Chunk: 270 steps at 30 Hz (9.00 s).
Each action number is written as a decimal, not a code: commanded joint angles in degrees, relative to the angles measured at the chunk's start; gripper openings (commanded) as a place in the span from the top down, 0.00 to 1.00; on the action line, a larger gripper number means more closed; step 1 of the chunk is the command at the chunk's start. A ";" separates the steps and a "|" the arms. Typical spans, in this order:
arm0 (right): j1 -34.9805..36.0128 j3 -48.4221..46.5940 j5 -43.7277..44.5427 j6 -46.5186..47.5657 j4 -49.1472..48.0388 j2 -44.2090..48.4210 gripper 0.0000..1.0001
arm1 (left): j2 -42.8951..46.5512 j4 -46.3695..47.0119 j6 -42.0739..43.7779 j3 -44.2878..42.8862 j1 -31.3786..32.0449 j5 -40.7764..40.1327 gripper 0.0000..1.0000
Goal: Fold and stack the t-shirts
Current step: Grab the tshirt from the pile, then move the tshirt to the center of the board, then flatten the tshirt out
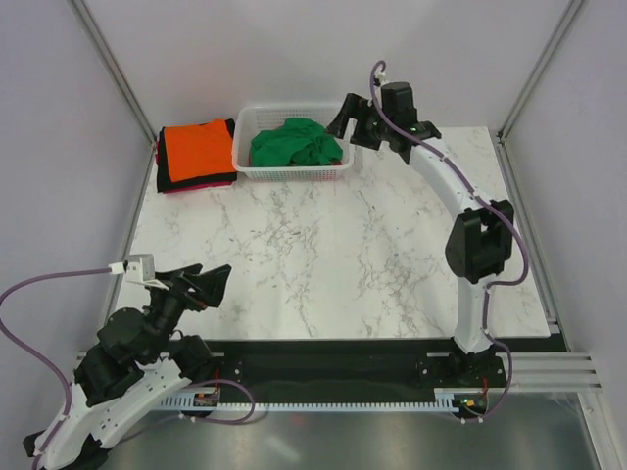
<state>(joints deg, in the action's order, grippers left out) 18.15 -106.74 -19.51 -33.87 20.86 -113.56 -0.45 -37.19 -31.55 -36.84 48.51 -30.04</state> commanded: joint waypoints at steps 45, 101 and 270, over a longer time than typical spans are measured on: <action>12.08 -37.14 25.40 10.23 -24.20 -26.56 0.95 | -12.30 0.71 2.72 -1.66 -0.17 3.50 0.06; -5.23 70.87 17.05 -2.70 13.07 56.96 0.02 | -91.30 34.90 -7.39 -8.42 -12.39 22.30 0.23; -9.20 -3.76 17.64 10.40 23.35 -10.04 0.02 | -79.64 11.72 -5.54 -20.38 -43.15 32.78 0.27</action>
<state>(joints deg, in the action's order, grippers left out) 4.95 -113.73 -5.45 -24.03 43.86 -133.47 -89.36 -19.94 -39.33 -58.06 4.49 5.32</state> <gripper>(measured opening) 0.982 0.718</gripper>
